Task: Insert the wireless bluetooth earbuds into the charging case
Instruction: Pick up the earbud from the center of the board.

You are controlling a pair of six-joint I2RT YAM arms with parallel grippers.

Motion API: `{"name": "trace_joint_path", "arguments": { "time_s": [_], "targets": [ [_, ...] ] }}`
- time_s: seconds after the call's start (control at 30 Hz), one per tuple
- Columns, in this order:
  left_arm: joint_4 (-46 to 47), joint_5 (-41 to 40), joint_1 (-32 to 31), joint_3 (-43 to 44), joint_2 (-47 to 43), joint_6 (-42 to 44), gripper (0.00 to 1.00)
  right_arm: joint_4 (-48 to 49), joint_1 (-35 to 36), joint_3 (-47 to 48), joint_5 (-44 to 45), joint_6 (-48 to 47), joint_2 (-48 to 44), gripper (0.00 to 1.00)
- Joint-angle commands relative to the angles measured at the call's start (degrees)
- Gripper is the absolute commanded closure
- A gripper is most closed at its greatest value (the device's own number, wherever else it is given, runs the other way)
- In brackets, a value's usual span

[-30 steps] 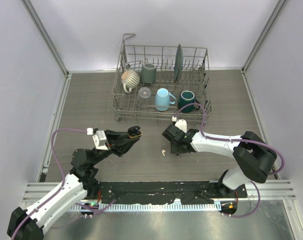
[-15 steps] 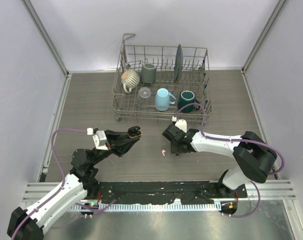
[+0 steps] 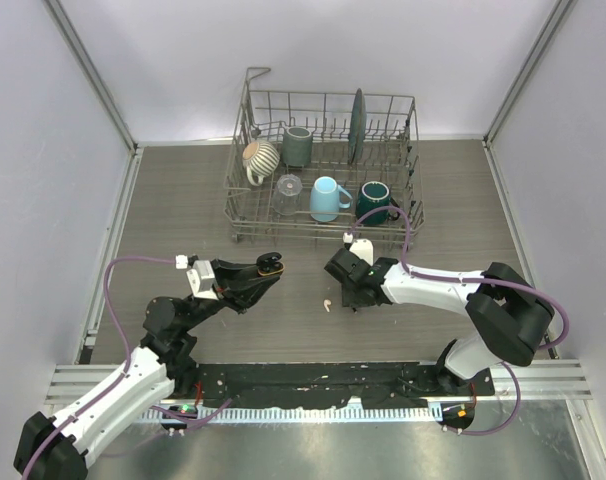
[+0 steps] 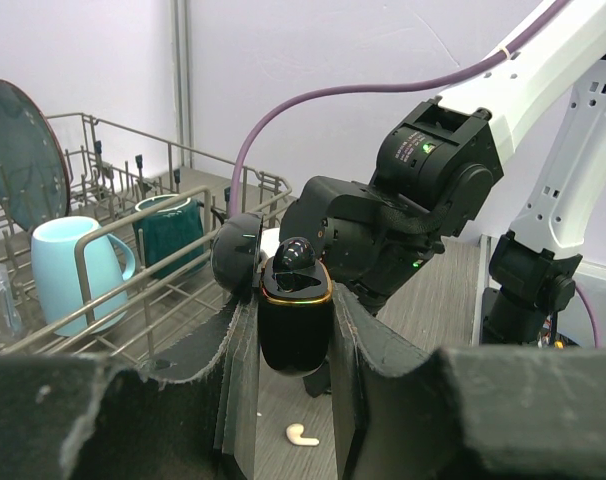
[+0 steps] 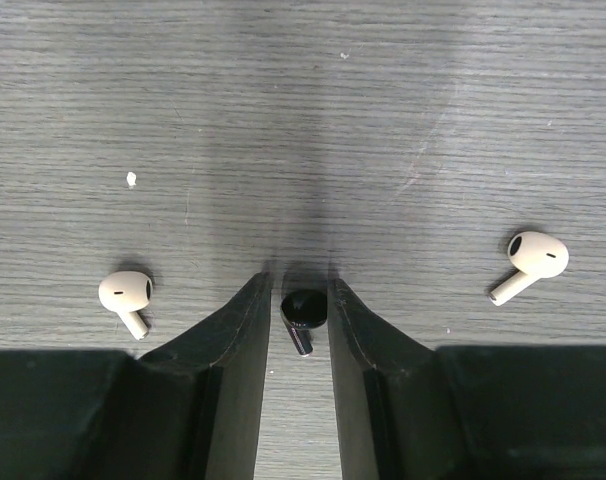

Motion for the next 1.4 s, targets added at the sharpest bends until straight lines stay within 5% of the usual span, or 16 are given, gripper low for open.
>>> {"name": "trace_joint_path", "arguments": {
  "time_s": [0.0, 0.87, 1.37],
  "targets": [
    [3.1, -0.3, 0.0, -0.3, -0.3, -0.1, 1.0, -2.0, 0.0, -0.3, -1.1, -0.7, -1.3, 0.65],
    [1.6, -0.8, 0.0, -0.3, -1.1, 0.0, 1.0, -1.4, -0.1, -0.4, -1.4, -0.7, -0.5, 0.63],
    [1.8, -0.8, 0.0, -0.3, -0.7, 0.0, 1.0, -2.0, -0.2, -0.8, -0.4, -0.6, -0.9, 0.78]
  ]
}}
